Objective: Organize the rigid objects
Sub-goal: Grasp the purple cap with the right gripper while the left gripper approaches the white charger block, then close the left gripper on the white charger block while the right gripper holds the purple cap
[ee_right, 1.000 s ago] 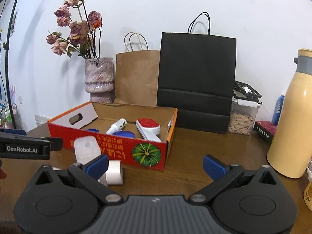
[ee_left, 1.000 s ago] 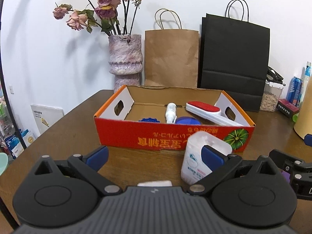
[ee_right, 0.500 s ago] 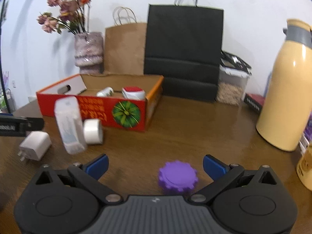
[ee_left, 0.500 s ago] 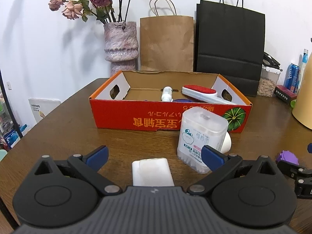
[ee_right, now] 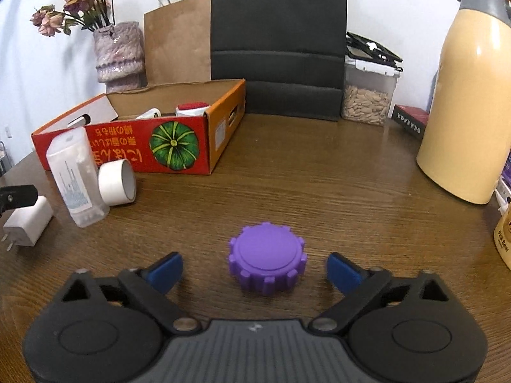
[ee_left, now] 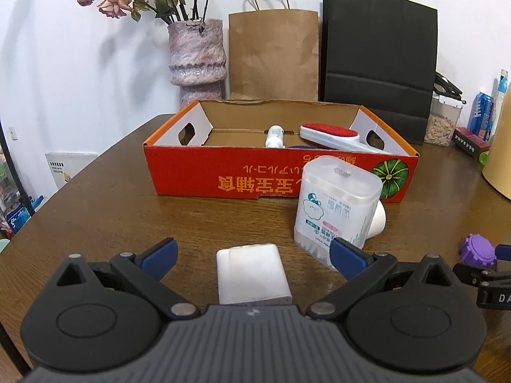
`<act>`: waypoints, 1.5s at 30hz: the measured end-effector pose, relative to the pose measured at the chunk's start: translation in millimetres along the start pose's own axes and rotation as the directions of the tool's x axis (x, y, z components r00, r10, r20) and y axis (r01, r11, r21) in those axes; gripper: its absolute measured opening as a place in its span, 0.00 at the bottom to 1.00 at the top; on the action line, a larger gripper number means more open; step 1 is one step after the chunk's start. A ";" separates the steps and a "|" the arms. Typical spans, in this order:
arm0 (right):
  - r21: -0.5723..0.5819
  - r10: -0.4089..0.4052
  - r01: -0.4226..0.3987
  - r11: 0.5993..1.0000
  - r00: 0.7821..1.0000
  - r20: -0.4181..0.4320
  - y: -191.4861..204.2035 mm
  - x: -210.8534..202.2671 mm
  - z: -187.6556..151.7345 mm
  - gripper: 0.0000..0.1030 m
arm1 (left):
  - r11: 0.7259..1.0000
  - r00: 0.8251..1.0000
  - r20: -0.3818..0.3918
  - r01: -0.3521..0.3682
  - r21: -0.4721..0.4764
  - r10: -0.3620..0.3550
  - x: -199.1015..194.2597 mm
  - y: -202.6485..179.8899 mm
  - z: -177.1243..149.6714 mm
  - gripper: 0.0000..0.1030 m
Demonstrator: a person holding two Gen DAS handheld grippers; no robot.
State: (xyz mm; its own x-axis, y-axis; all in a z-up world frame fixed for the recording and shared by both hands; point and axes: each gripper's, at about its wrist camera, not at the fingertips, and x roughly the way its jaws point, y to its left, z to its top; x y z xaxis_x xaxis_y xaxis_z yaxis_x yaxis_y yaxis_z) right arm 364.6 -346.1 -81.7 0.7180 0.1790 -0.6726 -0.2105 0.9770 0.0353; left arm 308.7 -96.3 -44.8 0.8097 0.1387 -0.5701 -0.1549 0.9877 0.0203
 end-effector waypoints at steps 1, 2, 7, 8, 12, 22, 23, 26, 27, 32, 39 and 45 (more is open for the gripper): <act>0.000 0.000 0.000 1.000 1.000 0.000 0.3 0.4 -0.6 0.82 | 1.000 1.000 -0.003 0.001 0.000 -0.001 0.6 0.1 -0.2 1.00; -0.001 -0.003 0.003 1.000 1.000 0.004 0.8 -0.2 -0.5 0.77 | 1.000 1.000 -0.006 0.001 0.000 -0.001 1.3 0.2 -0.3 1.00; 0.004 -0.001 0.001 1.000 1.000 0.023 0.7 -1.3 0.7 0.52 | 1.000 1.000 -0.021 -0.002 0.003 0.002 5.2 0.3 -1.7 1.00; 0.004 -0.001 0.001 1.000 1.000 0.029 0.8 -1.8 1.3 0.50 | 1.000 1.000 -0.024 -0.004 0.004 0.004 5.9 0.2 -2.0 1.00; -0.009 -0.001 0.001 1.000 0.999 0.036 4.4 -3.0 0.5 0.50 | 1.000 0.999 -0.031 -0.010 0.004 0.010 8.5 0.7 -2.6 1.00; -0.025 0.001 0.001 1.000 0.996 0.093 11.2 -12.8 0.2 0.50 | 1.000 0.996 -0.089 -0.028 0.011 0.028 21.8 1.6 -5.5 1.00; -0.027 0.002 0.000 1.000 0.995 0.095 11.3 -12.9 0.2 0.50 | 0.999 0.995 -0.095 -0.031 0.011 0.032 23.4 1.7 -5.8 1.00; -0.034 0.006 -0.002 0.999 0.995 0.101 13.1 -14.0 0.3 0.50 | 0.999 0.993 -0.113 -0.035 0.013 0.036 28.1 1.5 -6.8 1.00; -0.036 0.007 -0.004 0.999 0.995 0.102 13.2 -14.1 0.3 0.50 | 0.999 0.992 -0.117 -0.037 0.014 0.038 29.6 1.4 -7.0 1.00; -0.041 0.010 -0.006 0.999 0.994 0.107 14.8 -14.8 -0.2 0.50 | 0.999 0.991 -0.127 -0.048 0.024 0.050 34.6 0.5 -8.1 1.00; -0.042 0.010 -0.006 0.999 0.994 0.107 15.5 -15.0 0.3 0.50 | 0.998 0.987 -0.145 -0.059 0.024 0.062 43.0 1.1 -7.6 1.00; -0.041 0.010 -0.006 0.999 0.994 0.107 15.6 -15.1 0.4 0.50 | 0.999 0.988 -0.149 -0.050 0.005 0.050 45.6 2.9 -7.5 1.00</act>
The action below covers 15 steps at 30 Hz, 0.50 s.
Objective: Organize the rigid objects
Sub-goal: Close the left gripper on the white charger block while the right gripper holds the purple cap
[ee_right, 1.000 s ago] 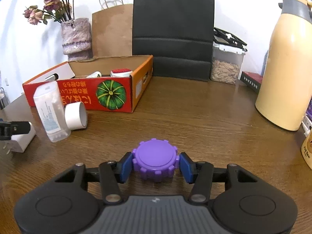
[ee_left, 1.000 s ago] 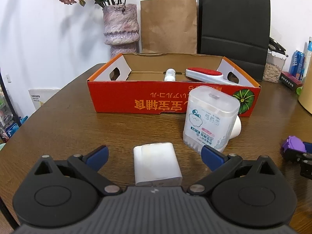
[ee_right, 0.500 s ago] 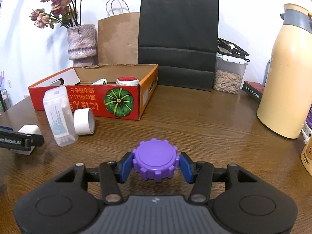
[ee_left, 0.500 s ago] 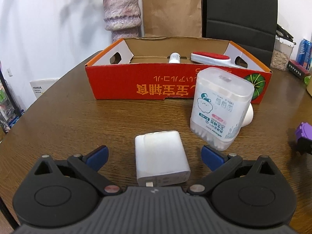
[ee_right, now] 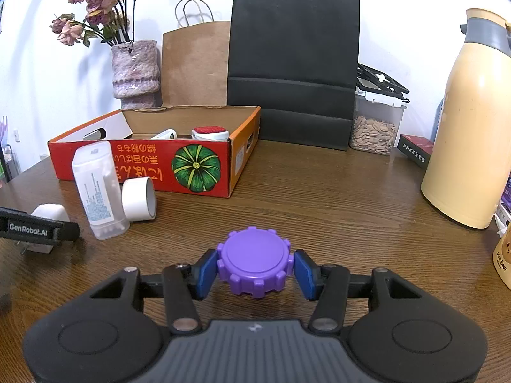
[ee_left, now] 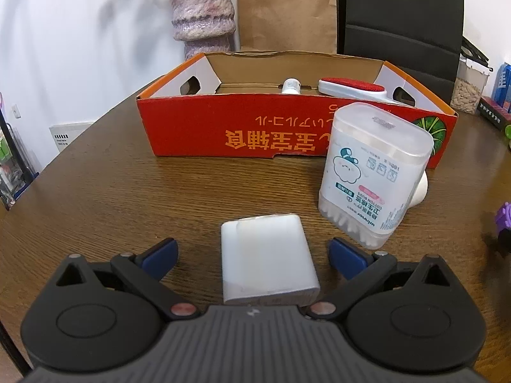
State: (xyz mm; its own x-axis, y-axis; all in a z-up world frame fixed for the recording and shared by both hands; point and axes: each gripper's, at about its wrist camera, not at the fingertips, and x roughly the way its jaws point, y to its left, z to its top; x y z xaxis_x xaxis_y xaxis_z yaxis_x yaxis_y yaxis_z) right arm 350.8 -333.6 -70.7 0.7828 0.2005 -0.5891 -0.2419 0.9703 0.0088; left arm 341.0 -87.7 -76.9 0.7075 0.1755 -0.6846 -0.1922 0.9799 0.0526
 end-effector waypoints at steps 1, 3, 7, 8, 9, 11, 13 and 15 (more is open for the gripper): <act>-0.001 0.000 0.000 1.000 1.000 0.000 0.1 0.1 0.1 0.50 | 1.000 1.000 0.000 0.002 -0.003 -0.002 0.5 0.2 0.0 1.00; 0.000 0.000 0.000 1.000 1.000 0.000 -0.2 0.0 -0.1 0.50 | 1.000 1.000 -0.004 0.010 -0.016 -0.010 1.8 1.7 -0.1 1.00; 0.004 0.003 -0.003 1.000 1.000 -0.002 0.6 0.0 0.3 0.50 | 0.999 1.000 0.000 0.025 -0.020 -0.025 1.1 1.4 -0.4 0.92; 0.002 0.004 -0.004 1.000 1.000 -0.002 1.9 -0.2 0.2 0.50 | 0.999 0.999 0.005 0.032 -0.015 -0.032 0.1 0.4 -0.7 0.88; -0.001 0.006 -0.006 1.000 1.000 -0.001 3.3 -0.5 0.3 0.50 | 0.999 0.999 0.010 0.038 -0.008 -0.038 -1.5 -0.9 -1.2 0.85; -0.005 0.009 -0.009 1.000 1.000 0.000 5.9 -0.9 0.2 0.50 | 0.999 0.999 0.018 0.051 0.004 -0.051 -4.5 -3.7 -1.9 0.76; -0.007 0.012 -0.012 1.000 1.000 0.001 8.0 -1.2 0.2 0.50 | 0.998 0.998 0.023 0.061 0.012 -0.061 -6.4 -5.8 -2.6 0.70; -0.009 0.014 -0.014 1.000 1.000 0.002 10.6 -1.7 -0.3 0.50 | 0.998 0.997 0.029 0.067 0.022 -0.067 -7.9 -7.4 -3.1 0.64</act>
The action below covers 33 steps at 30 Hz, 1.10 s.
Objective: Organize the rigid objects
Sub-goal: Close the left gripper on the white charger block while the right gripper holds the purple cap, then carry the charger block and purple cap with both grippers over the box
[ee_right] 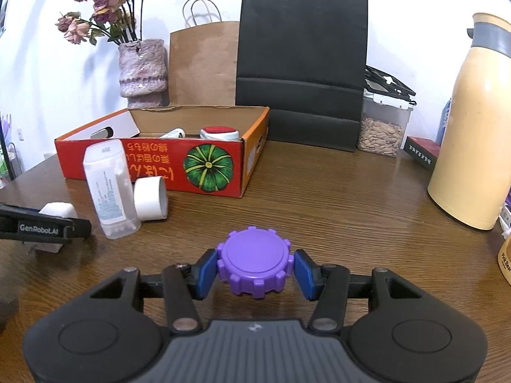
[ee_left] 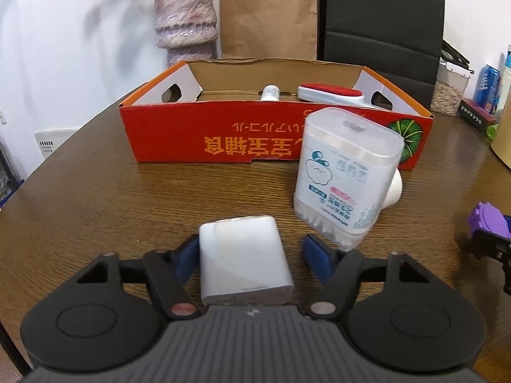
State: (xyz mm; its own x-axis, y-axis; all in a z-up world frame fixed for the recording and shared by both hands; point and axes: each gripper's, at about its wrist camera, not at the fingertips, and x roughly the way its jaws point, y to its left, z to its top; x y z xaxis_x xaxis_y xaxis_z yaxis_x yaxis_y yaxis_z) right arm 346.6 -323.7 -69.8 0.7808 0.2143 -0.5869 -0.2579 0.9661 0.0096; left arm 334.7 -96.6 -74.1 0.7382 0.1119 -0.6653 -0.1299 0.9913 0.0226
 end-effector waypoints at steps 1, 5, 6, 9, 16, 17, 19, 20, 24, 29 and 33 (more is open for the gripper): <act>0.000 0.001 -0.001 1.000 1.000 0.001 1.3 -0.4 0.0 0.50 | 1.000 1.000 0.002 0.006 0.003 -0.006 -0.8 -0.5 -0.1 0.59; -0.004 0.006 -0.006 1.000 1.000 0.005 6.6 -1.1 -0.4 0.50 | 1.000 1.000 0.010 0.008 0.014 -0.008 -2.0 -2.5 -0.5 0.49; -0.005 0.007 -0.007 1.000 1.000 0.006 7.7 -1.4 -0.6 0.50 | 1.000 1.000 0.010 0.008 0.015 -0.008 -1.9 -2.4 -0.3 0.49; -0.008 0.010 -0.010 1.000 1.000 0.009 11.6 -2.3 -0.9 0.50 | 1.000 1.000 0.009 0.009 0.016 -0.009 -2.4 -1.5 -0.3 0.49; -0.017 0.016 -0.016 1.000 1.000 0.019 20.8 -5.6 -1.8 0.50 | 1.000 1.000 0.007 0.006 0.026 -0.007 -4.4 -2.4 -0.4 0.49; -0.017 0.017 -0.016 1.000 1.000 0.021 22.0 -6.2 -1.9 0.50 | 1.000 1.000 0.006 0.006 0.026 -0.007 -4.4 -2.4 -0.1 0.49; -0.017 0.019 -0.018 1.000 0.999 0.026 24.2 -7.4 -2.0 0.50 | 1.000 1.000 0.004 0.006 0.026 -0.007 -4.9 -2.0 0.1 0.49; -0.017 0.020 -0.020 1.000 0.999 0.029 25.4 -7.9 -2.0 0.50 | 1.000 1.000 0.004 0.007 0.026 -0.007 -5.2 -1.7 0.0 0.49; -0.018 0.027 -0.026 0.999 0.999 0.040 31.1 -11.0 -2.4 0.50 | 1.000 1.000 0.007 0.005 0.021 -0.005 -7.1 -0.5 0.3 0.49; -0.018 0.037 -0.036 0.999 0.998 0.058 38.4 -15.3 -2.0 0.50 | 1.000 0.999 0.038 0.007 0.022 -0.008 -14.9 0.6 2.0 0.49; -0.017 0.044 -0.043 0.999 0.996 0.073 43.8 -17.6 -0.7 0.50 | 1.000 0.998 0.062 0.007 0.023 -0.008 -21.1 2.1 4.0 0.49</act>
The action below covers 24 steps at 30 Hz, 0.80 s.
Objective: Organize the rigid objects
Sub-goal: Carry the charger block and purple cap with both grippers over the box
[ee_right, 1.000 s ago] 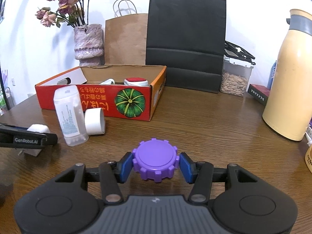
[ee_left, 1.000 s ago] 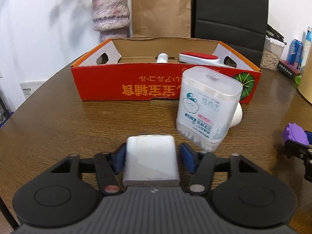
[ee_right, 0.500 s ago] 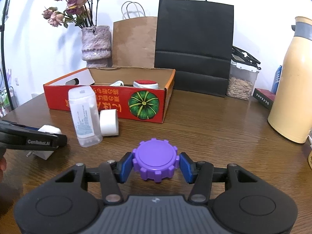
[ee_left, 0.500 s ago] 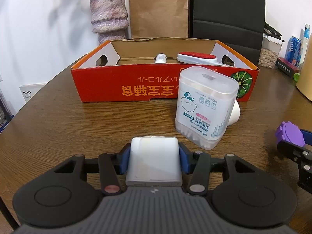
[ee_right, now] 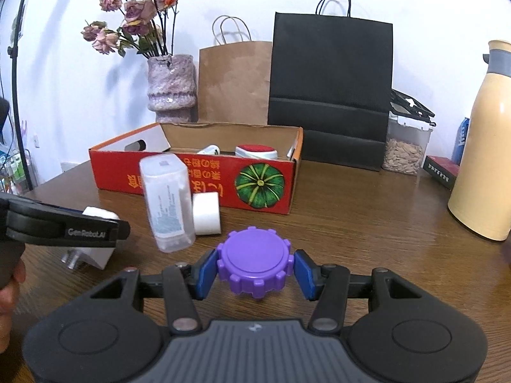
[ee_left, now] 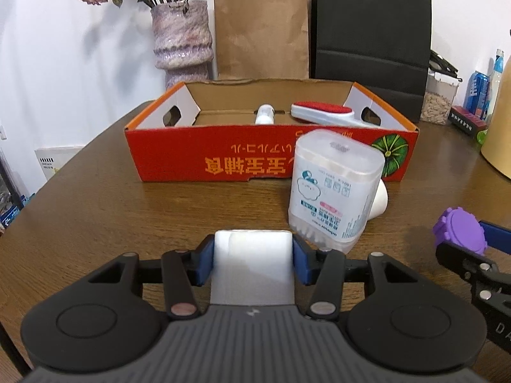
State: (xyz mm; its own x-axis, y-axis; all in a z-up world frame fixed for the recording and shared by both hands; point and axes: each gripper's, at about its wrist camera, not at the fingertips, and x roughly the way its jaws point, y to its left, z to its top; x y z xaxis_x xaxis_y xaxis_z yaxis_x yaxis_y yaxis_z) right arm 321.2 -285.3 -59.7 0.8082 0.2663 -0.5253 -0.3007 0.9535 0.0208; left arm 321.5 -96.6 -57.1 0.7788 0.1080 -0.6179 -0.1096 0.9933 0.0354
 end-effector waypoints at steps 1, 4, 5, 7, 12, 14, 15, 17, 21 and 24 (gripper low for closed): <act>0.003 0.001 -0.001 1.000 1.000 0.006 1.3 -0.8 0.5 0.50 | 1.000 1.000 0.007 -0.002 0.001 0.002 -1.3 0.4 0.9 0.49; 0.014 0.006 -0.007 1.000 1.000 0.026 5.1 -3.2 1.9 0.50 | 1.000 1.000 0.026 -0.007 0.001 0.007 -5.9 2.0 3.1 0.49; 0.017 0.009 -0.009 1.000 0.999 0.033 6.4 -3.9 2.3 0.50 | 1.000 0.999 0.032 -0.007 0.002 0.007 -7.3 2.6 3.9 0.49; 0.020 0.015 -0.016 1.000 0.999 0.044 9.2 -4.7 3.4 0.50 | 1.000 0.999 0.044 -0.006 0.001 0.006 -10.3 4.6 5.5 0.49; 0.029 0.022 -0.024 0.999 0.997 0.075 16.8 -6.8 5.8 0.50 | 1.000 0.998 0.063 -0.002 -0.015 0.003 -15.2 11.6 8.9 0.49; 0.032 0.023 -0.025 0.999 0.996 0.083 19.6 -7.0 6.9 0.50 | 1.000 0.998 0.068 0.001 -0.022 0.000 -16.5 14.5 10.5 0.49; 0.033 0.022 -0.025 0.999 0.996 0.087 20.9 -7.0 7.4 0.50 | 1.000 0.998 0.071 0.003 -0.025 -0.002 -17.3 16.0 11.3 0.49; 0.038 0.022 -0.025 0.999 0.995 0.096 23.7 -6.8 8.8 0.50 | 1.000 0.997 0.076 0.005 -0.031 -0.003 -18.6 18.4 12.5 0.49; 0.048 0.017 -0.023 0.999 0.994 0.112 27.8 -6.6 10.7 0.50 | 0.999 0.996 0.088 0.015 -0.040 -0.011 -21.2 23.4 14.6 0.49; 0.055 0.012 -0.019 0.998 0.992 0.127 30.9 -7.4 12.5 0.50 | 0.999 0.994 0.105 0.019 -0.046 -0.014 -24.7 26.2 16.4 0.49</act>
State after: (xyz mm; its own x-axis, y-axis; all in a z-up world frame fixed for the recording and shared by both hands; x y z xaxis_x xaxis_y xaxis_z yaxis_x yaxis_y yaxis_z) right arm 312.3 -256.1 -44.5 0.8624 0.2937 -0.4124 -0.2880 0.9545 0.0775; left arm 309.5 -72.6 -28.0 0.8409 0.0981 -0.5323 -0.1234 0.9923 -0.0122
